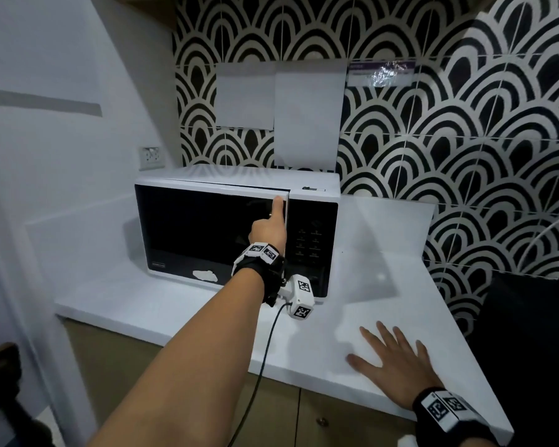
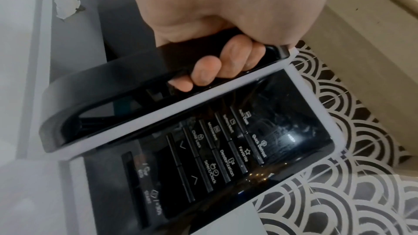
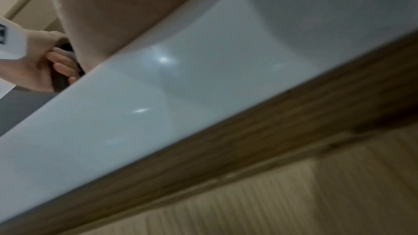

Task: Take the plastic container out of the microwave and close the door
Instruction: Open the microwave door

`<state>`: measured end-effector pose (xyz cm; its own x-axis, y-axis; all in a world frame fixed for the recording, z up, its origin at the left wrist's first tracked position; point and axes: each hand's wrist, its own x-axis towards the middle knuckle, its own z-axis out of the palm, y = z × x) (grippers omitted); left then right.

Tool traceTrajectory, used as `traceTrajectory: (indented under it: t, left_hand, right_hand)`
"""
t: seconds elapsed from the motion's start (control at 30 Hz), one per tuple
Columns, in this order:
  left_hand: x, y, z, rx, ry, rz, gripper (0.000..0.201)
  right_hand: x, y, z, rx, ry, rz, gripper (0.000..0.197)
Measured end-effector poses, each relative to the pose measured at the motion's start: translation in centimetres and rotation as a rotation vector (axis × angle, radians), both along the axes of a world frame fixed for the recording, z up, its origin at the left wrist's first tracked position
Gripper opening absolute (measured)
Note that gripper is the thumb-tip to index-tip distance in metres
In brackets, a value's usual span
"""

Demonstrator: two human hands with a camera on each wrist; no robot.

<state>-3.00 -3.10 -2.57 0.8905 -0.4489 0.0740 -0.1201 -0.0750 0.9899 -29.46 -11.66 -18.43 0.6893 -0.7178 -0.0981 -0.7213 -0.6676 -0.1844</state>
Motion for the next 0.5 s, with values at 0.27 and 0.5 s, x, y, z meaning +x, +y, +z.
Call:
traceTrajectory:
  t: [0.27, 0.5]
  left_hand:
    - [-3.2, 8.7, 0.0, -0.024, -0.015, -0.025, 0.087]
    - [-4.5, 15.6, 0.4, 0.281, -0.444, 0.323, 0.082]
  right_hand:
    - [0.0, 0.0, -0.1, -0.01, 0.004, -0.004, 0.089]
    - [-0.1, 0.6, 0.2, -0.027, 0.015, -0.005, 0.087]
